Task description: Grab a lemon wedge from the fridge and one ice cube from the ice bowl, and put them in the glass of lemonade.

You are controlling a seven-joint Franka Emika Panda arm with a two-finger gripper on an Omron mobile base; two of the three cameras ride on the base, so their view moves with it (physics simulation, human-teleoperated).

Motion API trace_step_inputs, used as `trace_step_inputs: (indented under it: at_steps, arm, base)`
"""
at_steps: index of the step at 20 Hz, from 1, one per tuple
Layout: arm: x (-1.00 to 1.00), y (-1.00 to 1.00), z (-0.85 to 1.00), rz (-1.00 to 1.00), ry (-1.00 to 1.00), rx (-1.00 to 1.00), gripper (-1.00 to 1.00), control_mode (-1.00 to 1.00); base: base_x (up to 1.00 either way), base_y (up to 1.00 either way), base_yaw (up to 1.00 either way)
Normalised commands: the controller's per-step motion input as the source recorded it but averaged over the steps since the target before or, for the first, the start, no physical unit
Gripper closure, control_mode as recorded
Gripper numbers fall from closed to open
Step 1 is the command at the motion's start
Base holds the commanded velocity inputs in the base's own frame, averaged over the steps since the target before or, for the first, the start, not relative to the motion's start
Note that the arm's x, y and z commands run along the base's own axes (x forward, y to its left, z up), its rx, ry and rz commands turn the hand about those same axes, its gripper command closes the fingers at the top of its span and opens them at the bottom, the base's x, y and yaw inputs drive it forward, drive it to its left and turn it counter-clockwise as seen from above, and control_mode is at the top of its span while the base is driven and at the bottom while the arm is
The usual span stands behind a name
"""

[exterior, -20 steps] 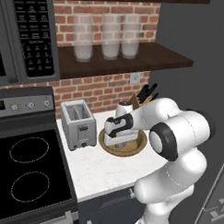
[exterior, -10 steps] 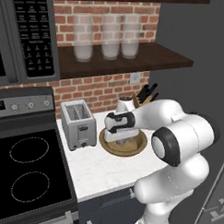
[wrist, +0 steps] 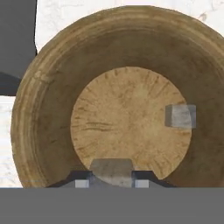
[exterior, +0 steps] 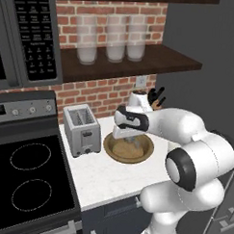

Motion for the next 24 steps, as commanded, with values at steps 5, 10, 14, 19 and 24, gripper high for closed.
trace_step_inputs:
  at_steps: [5,10,14,19,24]
  arm:
    - [-0.15,-0.26,0.20,0.00,-0.09,0.10,1.00,-1.00]
    - [-0.26,-0.13,0.21,0.00,-0.10,0.08,1.00,-1.00]
    - [-0.50,-0.31,0.31,0.00,-0.16,0.15,1.00,-1.00]
    - [-0.46,-0.53,0.76,-0.07,-0.18,0.04,1.00,-1.00]
    - [-0.18,-0.55,0.95,-0.14,0.00,-0.16,1.00,-1.00]
  base:
    - [0.00,0.00,0.00]
    - [0.00,0.00,0.00]
    - [0.00,0.00,0.00]
    - [0.00,0.00,0.00]
    - [0.00,0.00,0.00]
